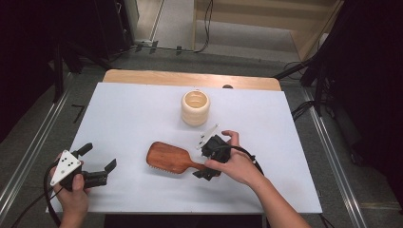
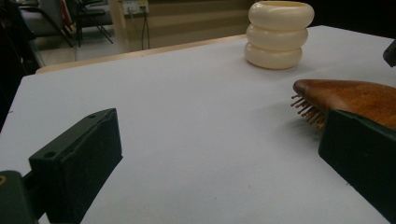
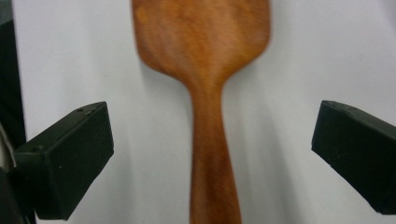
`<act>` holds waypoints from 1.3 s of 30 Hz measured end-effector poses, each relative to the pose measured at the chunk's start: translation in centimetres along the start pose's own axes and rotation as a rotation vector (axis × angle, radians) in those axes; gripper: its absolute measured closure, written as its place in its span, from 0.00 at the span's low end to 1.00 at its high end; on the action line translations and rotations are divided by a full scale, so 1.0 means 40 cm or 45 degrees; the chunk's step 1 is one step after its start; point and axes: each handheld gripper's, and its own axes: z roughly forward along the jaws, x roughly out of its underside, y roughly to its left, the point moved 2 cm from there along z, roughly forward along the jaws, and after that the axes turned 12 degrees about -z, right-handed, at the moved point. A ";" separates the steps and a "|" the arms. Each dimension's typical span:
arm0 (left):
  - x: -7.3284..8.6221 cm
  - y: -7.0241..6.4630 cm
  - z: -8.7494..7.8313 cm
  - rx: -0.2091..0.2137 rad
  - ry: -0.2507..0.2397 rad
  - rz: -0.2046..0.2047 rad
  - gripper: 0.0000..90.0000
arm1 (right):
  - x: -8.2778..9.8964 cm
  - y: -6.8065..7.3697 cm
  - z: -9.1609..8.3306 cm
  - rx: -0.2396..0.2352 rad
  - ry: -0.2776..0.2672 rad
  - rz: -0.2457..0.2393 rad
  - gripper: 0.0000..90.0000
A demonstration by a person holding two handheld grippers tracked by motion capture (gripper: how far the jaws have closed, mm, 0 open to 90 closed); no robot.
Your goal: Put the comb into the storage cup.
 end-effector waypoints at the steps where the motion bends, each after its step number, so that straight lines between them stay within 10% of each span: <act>1: 0.000 0.000 0.000 0.001 0.000 0.000 0.00 | -0.004 0.002 0.003 0.009 0.011 -0.008 0.00; 8: 0.000 0.000 0.000 0.002 -0.003 -0.002 0.00 | -0.013 0.006 0.035 0.008 0.067 -0.001 0.08; 15: 0.000 0.000 -0.001 0.003 -0.001 0.003 0.00 | -0.017 0.002 0.053 0.030 0.103 -0.007 0.44; 28: 0.000 0.000 0.000 0.004 0.000 0.005 0.00 | -0.025 0.008 0.079 0.080 0.146 -0.019 0.73; 39: 0.000 -0.001 0.000 0.004 0.001 0.005 0.00 | -0.005 0.022 0.078 0.087 0.044 0.012 0.77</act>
